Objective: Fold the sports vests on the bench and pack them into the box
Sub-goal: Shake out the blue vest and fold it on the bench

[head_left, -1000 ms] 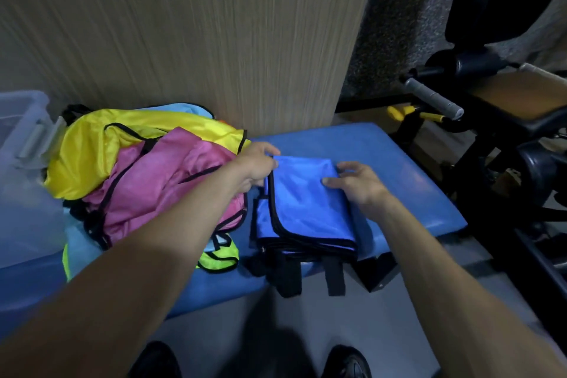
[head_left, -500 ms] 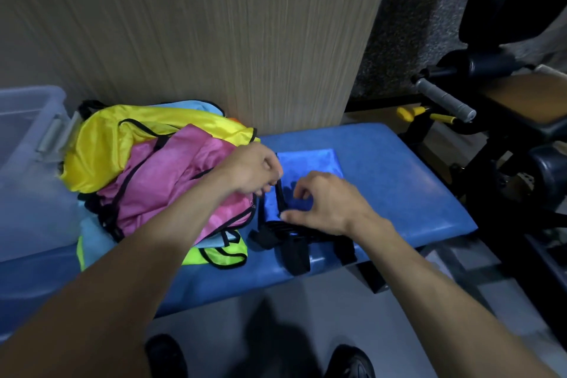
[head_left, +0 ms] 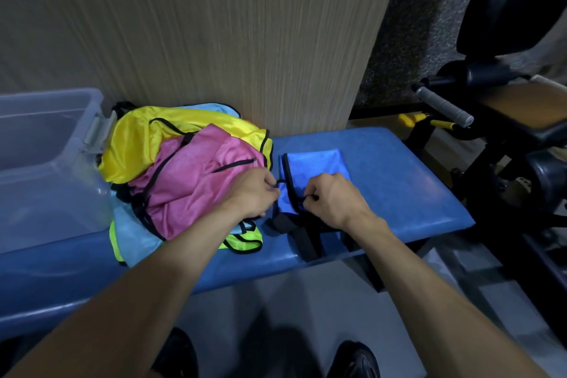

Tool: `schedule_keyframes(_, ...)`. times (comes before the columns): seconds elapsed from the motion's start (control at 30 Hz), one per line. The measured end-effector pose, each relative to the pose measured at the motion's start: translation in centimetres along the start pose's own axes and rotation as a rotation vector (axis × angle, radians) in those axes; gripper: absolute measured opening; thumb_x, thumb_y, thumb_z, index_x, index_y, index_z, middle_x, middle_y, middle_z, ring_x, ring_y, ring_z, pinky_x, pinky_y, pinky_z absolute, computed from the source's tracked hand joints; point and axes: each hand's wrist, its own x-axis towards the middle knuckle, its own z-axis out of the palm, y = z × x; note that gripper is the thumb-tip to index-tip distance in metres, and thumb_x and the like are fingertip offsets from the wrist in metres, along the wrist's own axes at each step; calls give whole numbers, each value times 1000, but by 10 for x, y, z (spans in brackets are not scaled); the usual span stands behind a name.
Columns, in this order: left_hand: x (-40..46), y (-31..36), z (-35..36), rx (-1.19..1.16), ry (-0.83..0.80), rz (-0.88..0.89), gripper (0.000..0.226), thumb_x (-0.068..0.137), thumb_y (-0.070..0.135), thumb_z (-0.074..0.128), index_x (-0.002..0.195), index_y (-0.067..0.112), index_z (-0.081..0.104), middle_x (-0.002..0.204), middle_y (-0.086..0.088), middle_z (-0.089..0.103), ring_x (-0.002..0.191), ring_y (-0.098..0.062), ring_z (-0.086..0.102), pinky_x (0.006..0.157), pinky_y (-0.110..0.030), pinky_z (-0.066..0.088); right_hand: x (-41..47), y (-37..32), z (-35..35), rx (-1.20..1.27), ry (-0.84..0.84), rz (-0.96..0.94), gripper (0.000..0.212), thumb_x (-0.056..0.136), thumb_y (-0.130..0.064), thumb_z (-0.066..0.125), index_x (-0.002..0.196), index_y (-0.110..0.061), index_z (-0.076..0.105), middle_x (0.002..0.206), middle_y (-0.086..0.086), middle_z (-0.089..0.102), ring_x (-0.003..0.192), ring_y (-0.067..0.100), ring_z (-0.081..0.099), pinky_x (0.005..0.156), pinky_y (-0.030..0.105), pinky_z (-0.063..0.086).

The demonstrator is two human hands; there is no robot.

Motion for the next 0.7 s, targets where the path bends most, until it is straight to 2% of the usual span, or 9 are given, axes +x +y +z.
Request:
schedule_keyframes(0.07,-2,4,2,118,-4,-18,18,97,26,67,107,12,62,84,-11,74,68,-29,74,66,-41,63,0,5,-2,102,12,30,15,84,-23,60,91,-19,72,93,7,74,98,31,65,82,39,55)
schedule_keyframes(0.17,-5,11,7,202,-46,-28,20,97,27,67,107,13,56,83,-16,74,64,-31,72,63,-38,60,0,9,-8,197,83,37,15,89,-18,59,95,-15,73,88,7,75,93,27,66,80,34,53)
schedule_keyframes(0.27,-2,11,12,31,-43,-42,26,96,21,68,113,14,50,78,-11,69,61,-26,65,58,-36,57,-1,8,-14,281,154,37,15,93,-17,58,98,-13,72,84,6,73,86,25,66,72,28,48)
schedule_keyframes(0.37,0,9,13,-83,-11,-33,29,95,20,70,112,15,47,73,-9,65,57,-23,60,50,-30,50,-2,1,-15,336,207,-12,15,95,-18,58,101,-13,71,87,5,74,87,22,66,78,31,51)
schedule_keyframes(0.47,-1,4,14,84,45,41,26,90,19,74,99,17,50,75,-6,66,63,-26,62,57,-34,50,-5,1,-5,191,41,-43,9,93,-24,59,93,-25,68,86,-1,71,90,23,66,79,35,55)
schedule_keyframes(0.57,-2,7,11,225,73,79,11,90,15,71,83,12,64,72,3,65,73,-21,65,64,-29,47,-7,11,1,80,-135,-87,8,89,-37,67,92,-30,70,90,-6,72,92,17,66,84,37,56)
schedule_keyframes(0.63,0,11,11,286,67,42,24,95,18,62,73,9,65,69,0,63,74,-24,68,63,-34,51,-10,17,-5,151,-205,-139,22,87,-44,74,103,-28,73,97,-9,72,92,9,65,88,32,56)
schedule_keyframes(0.7,2,13,12,297,45,-20,44,101,34,55,64,11,52,60,-3,53,59,-26,58,54,-34,44,-16,23,-17,204,-278,-177,35,84,-44,80,113,-27,73,108,-11,71,100,3,64,93,26,53)
